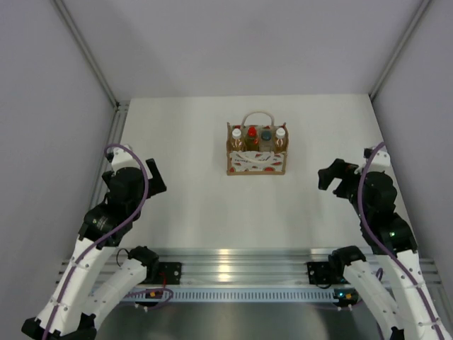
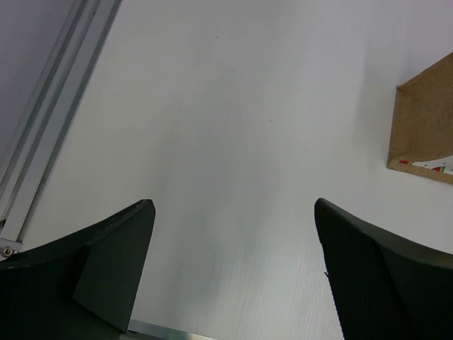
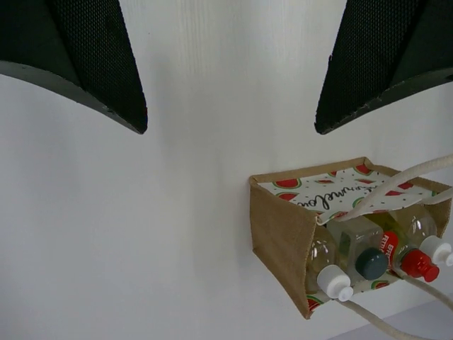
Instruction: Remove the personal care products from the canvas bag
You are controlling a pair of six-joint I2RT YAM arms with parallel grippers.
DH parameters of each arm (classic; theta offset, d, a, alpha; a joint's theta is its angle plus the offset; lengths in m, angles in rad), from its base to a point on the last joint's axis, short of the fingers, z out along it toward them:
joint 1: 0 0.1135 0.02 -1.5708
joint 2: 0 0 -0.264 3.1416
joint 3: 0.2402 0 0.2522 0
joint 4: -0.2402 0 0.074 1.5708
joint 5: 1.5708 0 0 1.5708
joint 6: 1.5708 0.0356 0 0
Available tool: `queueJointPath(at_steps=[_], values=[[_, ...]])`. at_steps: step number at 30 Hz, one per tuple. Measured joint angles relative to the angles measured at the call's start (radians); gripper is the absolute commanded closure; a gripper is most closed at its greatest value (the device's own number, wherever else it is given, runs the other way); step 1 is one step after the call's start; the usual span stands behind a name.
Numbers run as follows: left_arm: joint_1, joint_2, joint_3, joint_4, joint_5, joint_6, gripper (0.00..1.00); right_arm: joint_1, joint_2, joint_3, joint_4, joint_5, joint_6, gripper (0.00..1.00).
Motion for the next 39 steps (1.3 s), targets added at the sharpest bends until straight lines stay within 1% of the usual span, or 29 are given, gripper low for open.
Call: queueJointPath(at_steps=[9, 12, 15, 19, 20, 23, 26, 28, 32, 33, 35, 37, 39], values=[[0.0, 0.0, 0.0, 0.0, -0.001, 0.0, 0.01, 0.0, 0.066, -0.001, 0.01, 0.011, 0.019, 0.01], [0.0, 0.0, 0.0, 0.0, -0.001, 0.0, 0.01, 0.0, 0.098, -0.014, 0.058, 0.008, 0.043, 0.01], [0.0, -0.001, 0.0, 0.0, -0.002, 0.0, 0.01, 0.0, 0.192, -0.021, 0.128, -0.016, 0.078, 0.02], [0.0, -0.001, -0.003, 0.0, -0.002, -0.001, 0.01, -0.017, 0.378, -0.021, 0.249, -0.116, 0.133, 0.12], [0.0, -0.001, -0.004, 0.0, 0.0, -0.002, 0.01, -0.022, 0.43, -0.021, 0.28, -0.146, 0.15, 0.17], [0.0, -0.001, -0.004, 0.0, 0.005, -0.002, 0.01, -0.027, 0.566, -0.021, 0.376, -0.239, 0.205, 0.26], [0.0, -0.001, -0.004, 0.0, 0.009, -0.002, 0.01, -0.028, 0.657, -0.013, 0.468, -0.312, 0.253, 0.31], [0.0, -0.001, -0.004, 0.0, 0.011, -0.002, 0.01, -0.028, 0.721, 0.009, 0.521, -0.356, 0.278, 0.32], [0.0, -0.001, -0.005, 0.0, 0.013, -0.002, 0.02, -0.027, 0.766, 0.037, 0.584, -0.396, 0.299, 0.36], [0.0, 0.0, -0.005, 0.0, 0.014, -0.002, 0.01, -0.027, 0.77, 0.044, 0.593, -0.399, 0.303, 0.37], [0.0, 0.0, -0.005, 0.0, 0.015, -0.002, 0.01, -0.027, 0.781, 0.055, 0.614, -0.399, 0.305, 0.42], [0.0, 0.005, -0.005, 0.0, 0.019, -0.002, 0.01, -0.027, 0.809, 0.067, 0.636, -0.397, 0.304, 0.43], [0.0, 0.016, -0.005, 0.0, 0.032, -0.002, 0.01, -0.027, 0.844, 0.072, 0.648, -0.392, 0.301, 0.49]])
